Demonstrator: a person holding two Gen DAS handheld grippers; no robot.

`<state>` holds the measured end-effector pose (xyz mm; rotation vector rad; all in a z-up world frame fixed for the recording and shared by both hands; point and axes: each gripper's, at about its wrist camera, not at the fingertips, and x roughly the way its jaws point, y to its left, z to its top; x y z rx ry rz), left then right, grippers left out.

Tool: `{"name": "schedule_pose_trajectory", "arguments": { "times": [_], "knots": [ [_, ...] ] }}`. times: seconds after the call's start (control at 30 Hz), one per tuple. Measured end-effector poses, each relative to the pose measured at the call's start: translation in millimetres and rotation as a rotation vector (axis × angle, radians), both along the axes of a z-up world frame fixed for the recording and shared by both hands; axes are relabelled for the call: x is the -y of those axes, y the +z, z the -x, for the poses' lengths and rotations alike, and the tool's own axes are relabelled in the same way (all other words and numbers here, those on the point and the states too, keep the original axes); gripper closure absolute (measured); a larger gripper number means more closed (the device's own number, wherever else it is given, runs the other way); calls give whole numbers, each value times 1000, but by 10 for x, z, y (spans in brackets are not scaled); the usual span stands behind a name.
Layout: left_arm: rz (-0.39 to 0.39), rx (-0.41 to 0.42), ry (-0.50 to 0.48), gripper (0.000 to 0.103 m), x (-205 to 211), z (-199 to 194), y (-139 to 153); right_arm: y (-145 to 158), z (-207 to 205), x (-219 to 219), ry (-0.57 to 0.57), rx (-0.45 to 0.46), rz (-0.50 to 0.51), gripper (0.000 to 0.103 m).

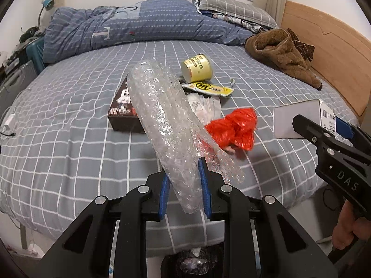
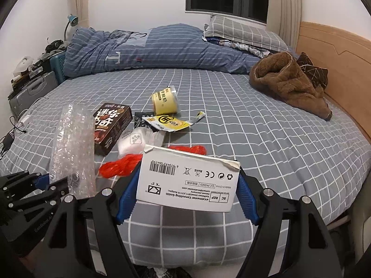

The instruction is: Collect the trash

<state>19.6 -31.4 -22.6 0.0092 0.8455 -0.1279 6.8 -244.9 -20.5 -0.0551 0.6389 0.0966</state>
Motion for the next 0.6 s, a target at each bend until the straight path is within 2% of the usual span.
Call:
{"name": "schedule_pose_trajectory", "arguments": {
  "times": [0.6],
  "knots": [
    [19, -28, 1, 80, -6, 610, -54, -56, 572, -56, 20, -29, -18, 32]
  ]
}}
